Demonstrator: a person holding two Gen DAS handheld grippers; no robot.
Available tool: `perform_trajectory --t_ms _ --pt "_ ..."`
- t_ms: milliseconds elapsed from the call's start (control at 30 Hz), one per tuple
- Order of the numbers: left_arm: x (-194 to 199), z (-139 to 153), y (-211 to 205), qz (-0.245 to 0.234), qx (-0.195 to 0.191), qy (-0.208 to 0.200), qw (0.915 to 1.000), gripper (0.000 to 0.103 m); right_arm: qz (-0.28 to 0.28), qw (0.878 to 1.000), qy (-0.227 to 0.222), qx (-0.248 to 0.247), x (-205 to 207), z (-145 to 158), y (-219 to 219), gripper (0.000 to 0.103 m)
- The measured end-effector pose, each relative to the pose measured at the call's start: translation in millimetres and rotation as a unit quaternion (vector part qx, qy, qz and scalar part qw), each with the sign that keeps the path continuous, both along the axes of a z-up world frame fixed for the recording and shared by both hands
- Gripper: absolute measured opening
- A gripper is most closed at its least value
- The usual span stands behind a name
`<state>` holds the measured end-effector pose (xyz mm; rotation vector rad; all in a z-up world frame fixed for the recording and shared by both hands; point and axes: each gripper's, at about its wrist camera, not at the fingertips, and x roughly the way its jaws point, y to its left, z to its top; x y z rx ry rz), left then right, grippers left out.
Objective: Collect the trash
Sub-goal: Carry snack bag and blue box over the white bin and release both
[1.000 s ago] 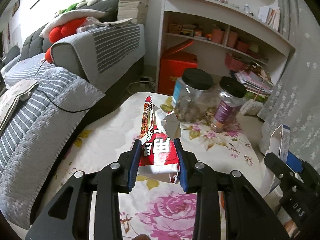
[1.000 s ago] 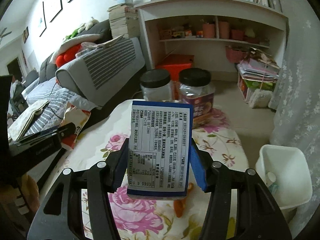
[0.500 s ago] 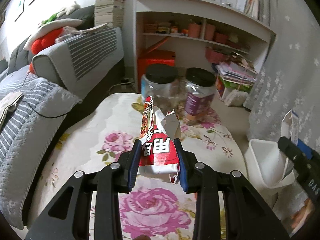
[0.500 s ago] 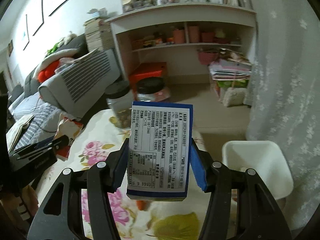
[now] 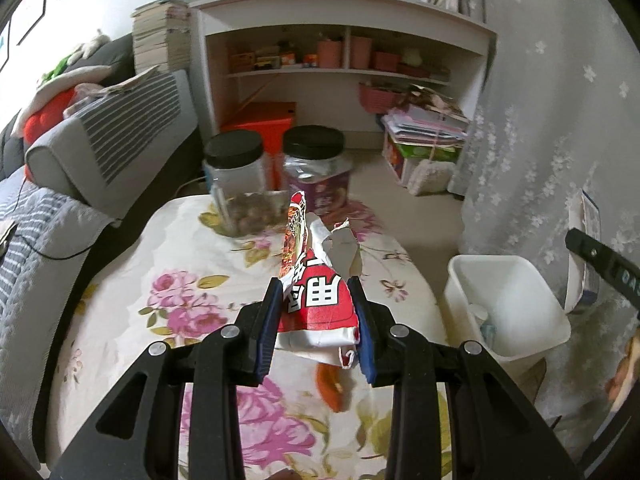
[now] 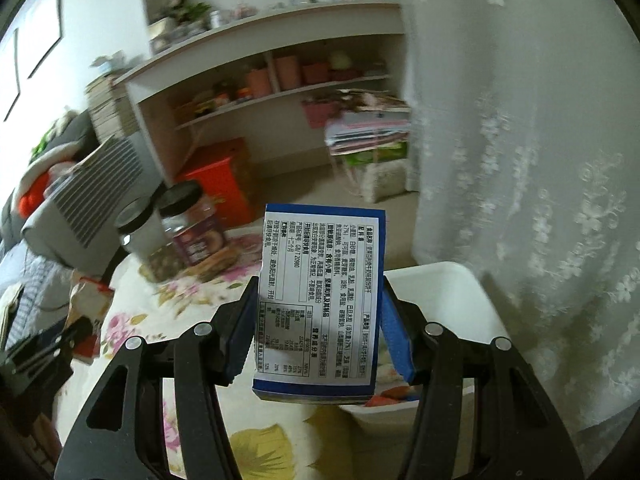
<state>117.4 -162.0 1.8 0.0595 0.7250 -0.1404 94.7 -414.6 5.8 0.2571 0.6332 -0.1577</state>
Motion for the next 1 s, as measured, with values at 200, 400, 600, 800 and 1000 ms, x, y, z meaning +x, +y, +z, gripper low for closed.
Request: perform_trajectory --t_ms 200,400,600,800,1000 --pt "0.2 2.3 -36.1 -0.029 0.007 -0.004 0.9996 0.033 -0.061 0.998 0.019 0.024 8.2 -9.3 -40.4 0.054" --pt "7.3 4.4 -85.5 -0.063 0.005 -0.003 0.998 0.033 -0.127 0.991 0.025 0.031 5.2 -13.2 -78.0 0.058" --pt "12.2 3.0 -140.5 -0.104 0.005 -0.001 0.9946 0.033 -0.173 0.984 0.01 0.03 -8.6 -5.1 -104.7 0.079" --pt "18.0 -5.6 -186.8 -0.136 0.001 0.014 0.9907 0.033 -0.212 0.977 0.008 0.032 -21.5 -3.3 -129.7 0.086" --pt "24.7 -13.9 -218.6 -0.157 -0.003 0.03 0.9872 0.033 -0.254 0.967 0.007 0.035 -35.3 -3.3 -153.4 0.095"
